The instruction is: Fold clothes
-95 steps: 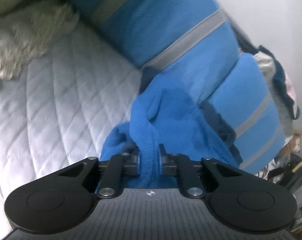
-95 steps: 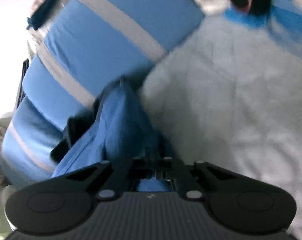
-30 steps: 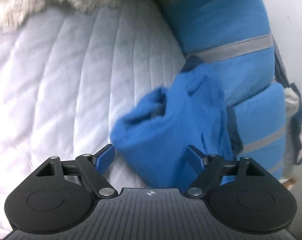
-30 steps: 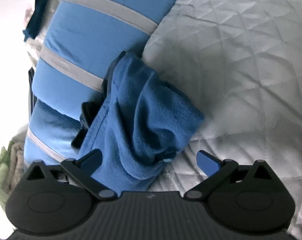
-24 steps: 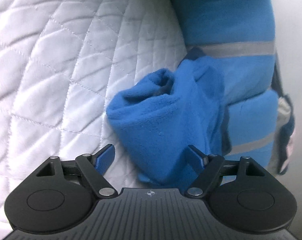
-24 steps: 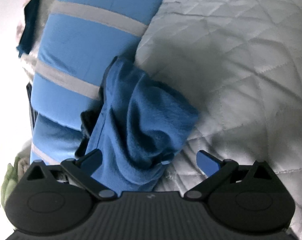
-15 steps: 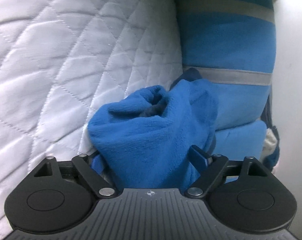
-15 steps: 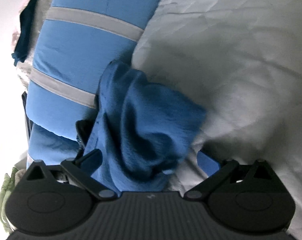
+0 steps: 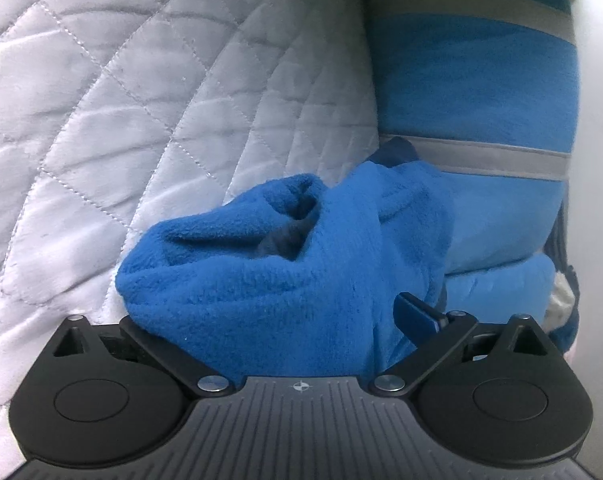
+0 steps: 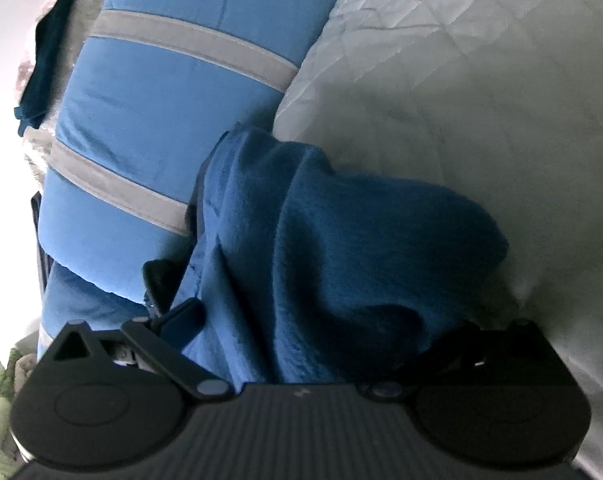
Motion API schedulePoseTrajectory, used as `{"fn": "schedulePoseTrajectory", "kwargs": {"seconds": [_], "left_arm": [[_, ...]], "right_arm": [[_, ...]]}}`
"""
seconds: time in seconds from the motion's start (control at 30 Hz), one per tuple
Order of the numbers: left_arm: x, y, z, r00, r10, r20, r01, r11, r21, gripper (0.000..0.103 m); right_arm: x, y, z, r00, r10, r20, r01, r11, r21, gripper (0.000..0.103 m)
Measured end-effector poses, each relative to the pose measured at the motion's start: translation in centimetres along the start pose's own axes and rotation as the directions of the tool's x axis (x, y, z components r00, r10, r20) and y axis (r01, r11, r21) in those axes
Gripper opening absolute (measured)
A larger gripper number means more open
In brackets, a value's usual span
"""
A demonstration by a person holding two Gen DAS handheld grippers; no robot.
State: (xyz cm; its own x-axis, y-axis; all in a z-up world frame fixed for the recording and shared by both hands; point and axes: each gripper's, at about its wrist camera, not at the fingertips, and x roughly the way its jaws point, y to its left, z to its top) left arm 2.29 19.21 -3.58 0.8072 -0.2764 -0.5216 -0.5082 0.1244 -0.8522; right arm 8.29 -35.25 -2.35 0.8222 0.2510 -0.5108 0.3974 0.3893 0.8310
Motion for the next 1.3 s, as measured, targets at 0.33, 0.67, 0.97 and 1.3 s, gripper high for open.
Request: {"fn": "schedulePoseTrajectory", "kwargs": {"seconds": [0.33,0.67,0.97,1.3], "left_arm": [[0.2,-0.7,-0.1,0.996,0.080,-0.026,-0.076,0.987,0.143,0.030],[-3.6,-2.1,-2.4,0.991,0.126,0.049,-0.134,0.956,0.261,0.025],[-9.7,1.6,-5.0,0.987,0.161,0.017,-0.159,0.938,0.309,0.026],[-13.7,4.3,-7.0,0.979,0.205,-0.004,-0.191,0.920,0.343,0.027]], "right_arm": [[0.1,0.4,0.9,0.998,-0.014,-0.067,0.009,0.998,-0.065,0.041],[-2.8,0.2,0.3,0.995,-0.010,-0.101,0.000,0.995,-0.100,0.035],[-10.7,-3.4,-2.9,0.988,-0.024,-0.156,0.006,0.993,-0.118,0.035],[-17.8,-6.1,-6.1,0.985,-0.052,-0.167,0.026,0.988,-0.151,0.035]]}}
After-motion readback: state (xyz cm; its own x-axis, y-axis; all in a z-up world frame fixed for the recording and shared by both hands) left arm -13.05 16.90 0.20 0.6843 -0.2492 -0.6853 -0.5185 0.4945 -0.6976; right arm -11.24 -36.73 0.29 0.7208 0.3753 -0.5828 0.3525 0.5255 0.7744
